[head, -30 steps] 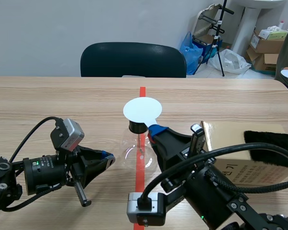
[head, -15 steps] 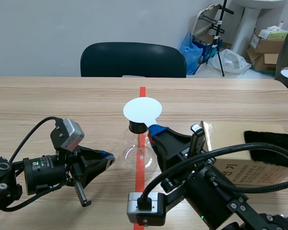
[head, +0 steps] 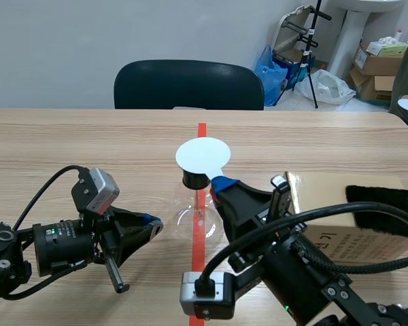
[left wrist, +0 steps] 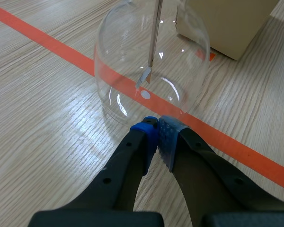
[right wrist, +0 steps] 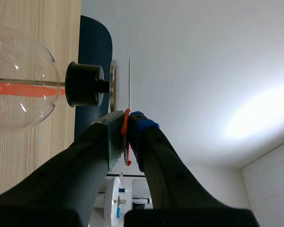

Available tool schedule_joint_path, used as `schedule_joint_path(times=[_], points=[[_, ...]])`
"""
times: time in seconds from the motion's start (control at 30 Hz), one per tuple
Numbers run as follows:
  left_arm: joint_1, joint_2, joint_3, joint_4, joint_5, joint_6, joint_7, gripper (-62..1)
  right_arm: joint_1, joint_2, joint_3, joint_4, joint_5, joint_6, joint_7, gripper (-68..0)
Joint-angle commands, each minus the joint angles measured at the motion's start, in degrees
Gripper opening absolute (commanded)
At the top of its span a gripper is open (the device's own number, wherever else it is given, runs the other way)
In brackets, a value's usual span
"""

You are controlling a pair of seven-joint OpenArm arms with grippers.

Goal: Do the electroscope experiment

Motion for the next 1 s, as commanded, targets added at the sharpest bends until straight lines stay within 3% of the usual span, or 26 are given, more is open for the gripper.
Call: schedule_joint_path(times=[0.0,0.7,0.97], points=[[-0.15,-0.2,-0.59,1.55,-0.55,-0.31,-0.79,-57.8,1.44,0.74,0.22,0.44,-0.17,-0.61,-1.05,-66.5],[-0.15,-0.2,-0.59,1.55,-0.55,-0.31,-0.79,-57.8,1.42,0.74,0.22,0.44,-0.15,-0.61,-29.2,-66.5],[-0.15,-0.22,-0.59,1.55,-0.55,-0.31,-0.79,-57.8,1.42,0.74,0.22,0.44,0.94,-0.61,-31.39,-66.5]])
